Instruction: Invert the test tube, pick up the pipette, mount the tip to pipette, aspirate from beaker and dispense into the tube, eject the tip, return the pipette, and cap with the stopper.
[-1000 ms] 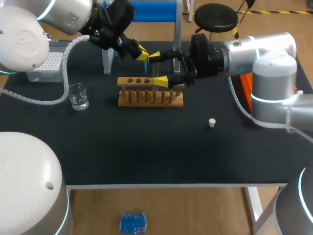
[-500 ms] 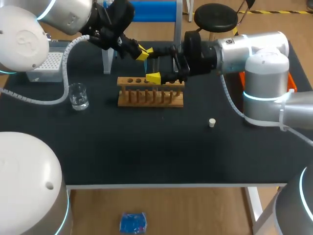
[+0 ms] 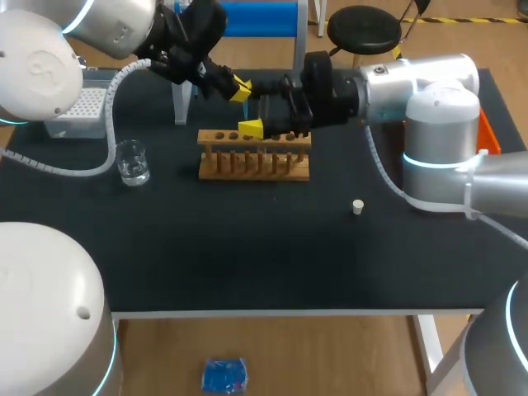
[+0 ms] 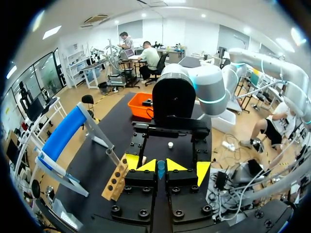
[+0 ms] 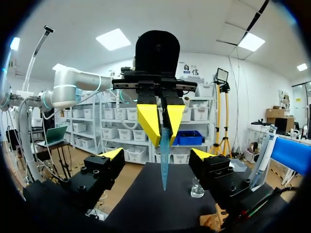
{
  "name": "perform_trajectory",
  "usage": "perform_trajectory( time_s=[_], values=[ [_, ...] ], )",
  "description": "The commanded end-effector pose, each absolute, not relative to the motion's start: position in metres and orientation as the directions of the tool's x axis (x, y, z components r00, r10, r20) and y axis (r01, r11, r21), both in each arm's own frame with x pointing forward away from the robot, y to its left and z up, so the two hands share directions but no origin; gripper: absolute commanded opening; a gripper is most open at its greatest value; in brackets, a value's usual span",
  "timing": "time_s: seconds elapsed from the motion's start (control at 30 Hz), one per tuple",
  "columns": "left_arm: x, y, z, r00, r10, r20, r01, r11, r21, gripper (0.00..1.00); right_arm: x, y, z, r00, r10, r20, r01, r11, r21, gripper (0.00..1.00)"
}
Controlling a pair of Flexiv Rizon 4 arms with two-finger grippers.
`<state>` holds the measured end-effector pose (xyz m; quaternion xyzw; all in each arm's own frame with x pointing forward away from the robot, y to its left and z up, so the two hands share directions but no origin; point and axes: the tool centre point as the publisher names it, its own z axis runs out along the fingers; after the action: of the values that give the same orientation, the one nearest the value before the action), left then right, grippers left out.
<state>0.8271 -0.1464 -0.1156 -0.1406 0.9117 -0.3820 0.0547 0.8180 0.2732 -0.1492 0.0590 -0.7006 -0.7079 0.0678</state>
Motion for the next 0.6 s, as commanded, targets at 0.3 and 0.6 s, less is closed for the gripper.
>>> perform_trajectory(
  time_s=[0.3, 0.6],
  values=[
    [0.8266, -0.1455, -0.1146, -0.954, -0.299, 0.009, -0.217, 0.671, -0.709, 0.00, 0.8183, 0.2741, -0.1484, -0.983, -0.186, 0.009, 0.013, -0.017, 1.000, 0.14],
    [0.8266, -0.1455, -0.1146, -0.954, -0.299, 0.009, -0.217, 0.671, -0.709, 0.00, 0.8182, 0.2726, -0.1485, -0.983, -0.184, 0.009, 0.013, -0.023, 1.000, 0.05]
  ],
)
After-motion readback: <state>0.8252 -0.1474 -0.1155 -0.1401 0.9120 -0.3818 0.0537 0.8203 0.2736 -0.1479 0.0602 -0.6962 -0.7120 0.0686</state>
